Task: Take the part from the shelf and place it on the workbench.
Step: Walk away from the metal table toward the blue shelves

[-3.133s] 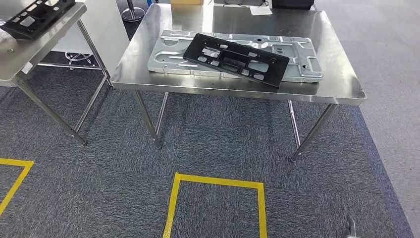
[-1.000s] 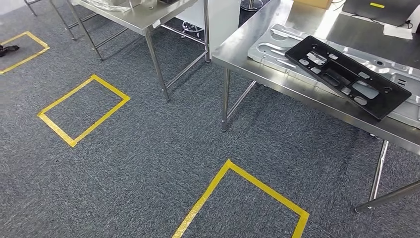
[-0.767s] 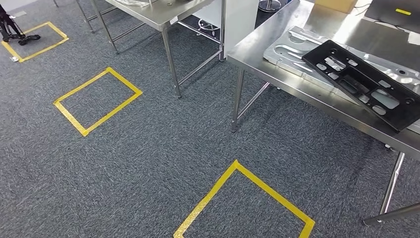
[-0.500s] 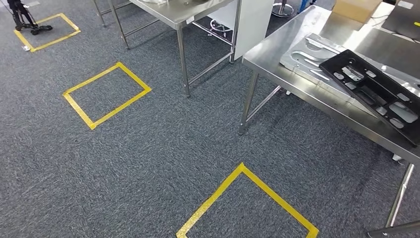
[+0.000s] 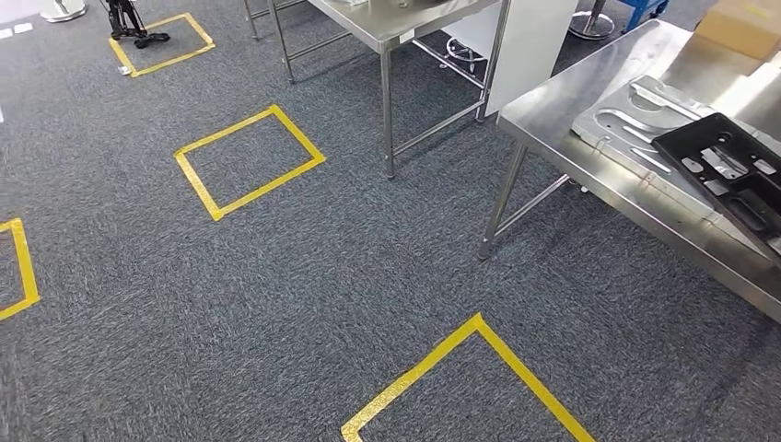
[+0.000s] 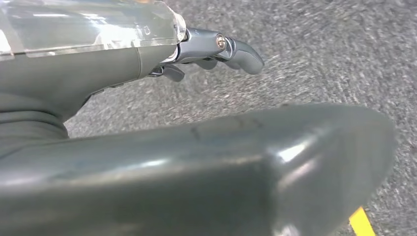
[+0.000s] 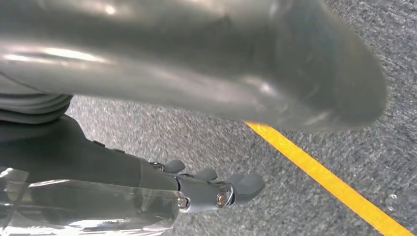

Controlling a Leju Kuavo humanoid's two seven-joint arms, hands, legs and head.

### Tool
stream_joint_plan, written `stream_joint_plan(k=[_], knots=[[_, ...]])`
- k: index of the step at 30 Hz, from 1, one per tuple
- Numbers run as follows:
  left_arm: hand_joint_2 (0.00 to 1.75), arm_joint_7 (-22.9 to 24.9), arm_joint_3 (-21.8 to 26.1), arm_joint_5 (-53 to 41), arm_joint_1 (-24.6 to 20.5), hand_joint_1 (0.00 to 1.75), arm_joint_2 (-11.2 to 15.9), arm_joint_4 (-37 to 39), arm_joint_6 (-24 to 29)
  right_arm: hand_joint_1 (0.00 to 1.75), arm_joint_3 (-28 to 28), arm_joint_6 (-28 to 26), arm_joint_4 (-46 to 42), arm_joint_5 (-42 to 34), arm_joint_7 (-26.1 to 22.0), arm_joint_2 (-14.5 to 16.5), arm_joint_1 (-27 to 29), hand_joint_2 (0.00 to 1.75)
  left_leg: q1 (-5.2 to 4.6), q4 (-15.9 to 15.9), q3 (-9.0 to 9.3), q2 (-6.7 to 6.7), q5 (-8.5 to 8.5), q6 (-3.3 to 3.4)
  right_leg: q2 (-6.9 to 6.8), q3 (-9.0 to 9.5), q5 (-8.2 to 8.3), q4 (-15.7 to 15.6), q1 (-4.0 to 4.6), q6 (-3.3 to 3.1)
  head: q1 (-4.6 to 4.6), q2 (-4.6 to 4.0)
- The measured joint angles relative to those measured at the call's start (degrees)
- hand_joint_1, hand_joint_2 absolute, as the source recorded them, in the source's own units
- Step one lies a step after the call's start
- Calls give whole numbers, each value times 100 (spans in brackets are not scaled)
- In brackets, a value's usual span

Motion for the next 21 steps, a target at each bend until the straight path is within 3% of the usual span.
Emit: stream_joint_plan(k=[2, 3, 4, 5, 8, 10, 12, 13, 15, 17, 18, 19, 20, 21], knots=[[0, 2, 9, 8, -13, 0, 4, 0, -25, 0, 1, 3, 0, 8, -13, 0, 15, 0, 21, 746, -366, 187, -366, -49, -141, 7, -15, -3, 18, -39, -11, 0], [0, 2, 14, 14, -14, 0, 7, 0, -34, 0, 1, 5, 0, 11, -16, 0, 19, 0, 36, 1070, -527, 210, -479, -68, -213, 11, -23, -2, 25, -45, -10, 0], [0, 3, 21, 20, -9, 0, 10, 0, -40, 0, 1, 13, 0, 13, -20, 0, 19, 0, 47, 1216, -599, 224, -485, -81, -280, 17, -34, 0, 29, -45, -10, 0], [0, 3, 28, 25, -1, 0, 19, 0, -44, 0, 1, 22, 0, 14, -21, 0, 18, 0, 55, 1135, -556, 243, -380, -87, -341, 30, -45, 1, 30, -37, -11, 0], [0, 4, 41, -4, 0, 0, 52, 0, -43, 0, 0, 67, 0, 14, -42, 0, 16, 0, 35, 32, 20, 462, 143, -45, -505, 99, -98, 6, 43, 19, -10, 0], [0, 3, 42, -39, -14, 0, 66, 0, -27, 0, -4, 92, 0, 13, -70, -1, 17, 0, -9, -366, 213, 570, 232, 20, -598, 128, -129, 8, 64, 84, -3, 0], [0, 0, 46, -54, -2, 0, 75, 0, -4, 0, -8, 114, 0, 16, -94, -2, -1, 0, -29, -405, 211, 487, 230, 91, -684, 159, -141, -11, 69, 152, 3, 0], [0, -4, 50, -53, 10, 0, 79, 0, 8, 0, -8, 130, 0, 20, -101, -7, -9, 0, -23, -433, 221, 440, 247, 126, -659, 172, -169, 5, 57, 184, 4, -1], [0, -14, 60, -45, 10, 0, 83, 0, 37, 0, -9, 171, 0, 34, -102, -20, -3, 0, 0, -490, 246, 349, 289, 202, -430, 57, -383, 290, 38, 225, 11, -1], [0, -32, 73, -54, -9, 0, 84, 0, 89, 0, -12, 197, 1, 44, -89, -34, 29, 0, -1, -502, 240, 253, 303, 248, -166, -305, -752, 1004, 27, 229, 17, 0], [0, -40, 80, -61, -17, 0, 84, 0, 124, 0, -15, 202, 1, 47, -81, -38, 41, 0, -7, -500, 238, 192, 303, 257, -116, -498, -874, 1362, 27, 230, 17, 0], [0, -43, 86, -70, -18, 0, 84, 0, 168, 0, -18, 204, 2, 50, -73, -40, 51, 0, -13, -498, 241, 128, 301, 261, -97, -624, -889, 1570, 27, 230, 16, 0], [0, -40, 93, -78, -18, 0, 79, 0, 218, 0, -20, 204, 2, 55, -69, -40, 57, 0, -15, -493, 248, 61, 298, 260, -88, -654, -789, 1568, 27, 227, 17, 0], [0, -30, 100, -92, -15, 0, 67, 0, 275, 0, -21, 204, 2, 59, -66, -41, 62, 0, -15, -488, 259, -8, 294, 253, -70, -578, -591, 1347, 24, 219, 16, 0]])
